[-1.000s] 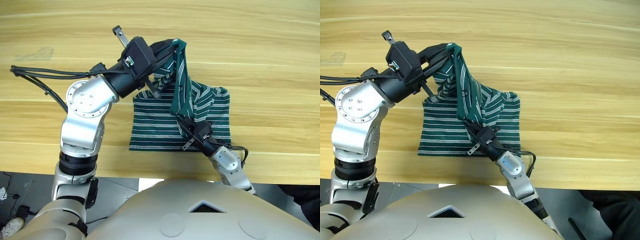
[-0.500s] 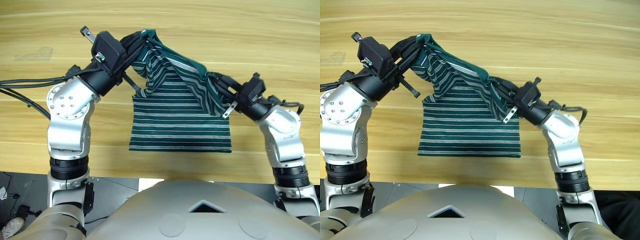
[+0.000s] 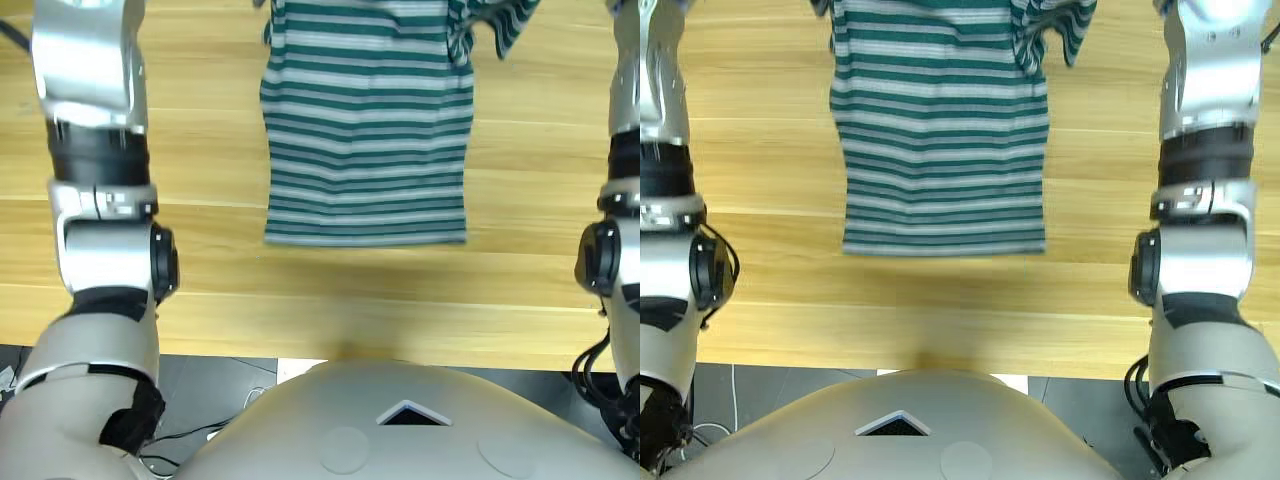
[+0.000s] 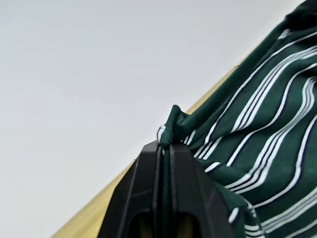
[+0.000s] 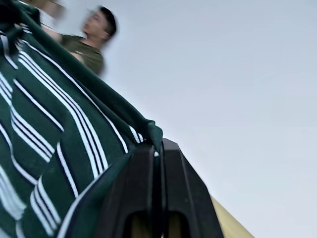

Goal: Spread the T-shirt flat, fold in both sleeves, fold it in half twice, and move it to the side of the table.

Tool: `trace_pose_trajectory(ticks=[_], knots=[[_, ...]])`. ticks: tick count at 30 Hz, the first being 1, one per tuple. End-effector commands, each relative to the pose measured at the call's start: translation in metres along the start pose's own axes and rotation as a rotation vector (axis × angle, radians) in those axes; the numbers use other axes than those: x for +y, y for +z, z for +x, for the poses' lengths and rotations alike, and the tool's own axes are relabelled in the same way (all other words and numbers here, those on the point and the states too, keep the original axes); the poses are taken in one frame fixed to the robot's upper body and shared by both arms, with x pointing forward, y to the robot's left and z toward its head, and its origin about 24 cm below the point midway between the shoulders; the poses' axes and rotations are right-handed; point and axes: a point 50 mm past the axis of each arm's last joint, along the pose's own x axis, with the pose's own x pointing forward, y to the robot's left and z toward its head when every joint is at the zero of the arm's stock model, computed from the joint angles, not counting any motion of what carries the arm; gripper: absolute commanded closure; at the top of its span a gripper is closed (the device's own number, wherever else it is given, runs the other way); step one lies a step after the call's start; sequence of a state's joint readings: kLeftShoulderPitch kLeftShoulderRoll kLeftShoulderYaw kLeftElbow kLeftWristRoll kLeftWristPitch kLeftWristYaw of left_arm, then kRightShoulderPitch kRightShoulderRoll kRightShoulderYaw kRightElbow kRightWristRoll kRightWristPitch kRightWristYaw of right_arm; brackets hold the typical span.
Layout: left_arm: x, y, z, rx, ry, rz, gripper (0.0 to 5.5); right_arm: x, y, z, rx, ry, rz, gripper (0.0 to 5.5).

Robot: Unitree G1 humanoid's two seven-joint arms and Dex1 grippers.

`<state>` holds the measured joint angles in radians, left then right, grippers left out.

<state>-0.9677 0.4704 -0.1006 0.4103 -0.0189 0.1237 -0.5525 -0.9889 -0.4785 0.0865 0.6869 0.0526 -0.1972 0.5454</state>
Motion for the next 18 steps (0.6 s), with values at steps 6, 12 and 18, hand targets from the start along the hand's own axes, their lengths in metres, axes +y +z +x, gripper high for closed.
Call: trace_pose_trajectory(ticks=[6,12,18], knots=[[0.082,0.117,0.031,-0.155,0.222,0.314,5.44,-0.063,0.070,0.034,-0.078,-0.246,-0.196,5.49],[-0.019,-0.022,-0.005,0.082,-0.320,0.340,5.44,0.052,-0.023,-0.011,-0.048,0.256,-0.186,5.49],[-0.115,-0.102,-0.084,0.230,-0.525,0.095,5.44,0.089,-0.055,-0.073,0.023,0.299,-0.006,5.49]])
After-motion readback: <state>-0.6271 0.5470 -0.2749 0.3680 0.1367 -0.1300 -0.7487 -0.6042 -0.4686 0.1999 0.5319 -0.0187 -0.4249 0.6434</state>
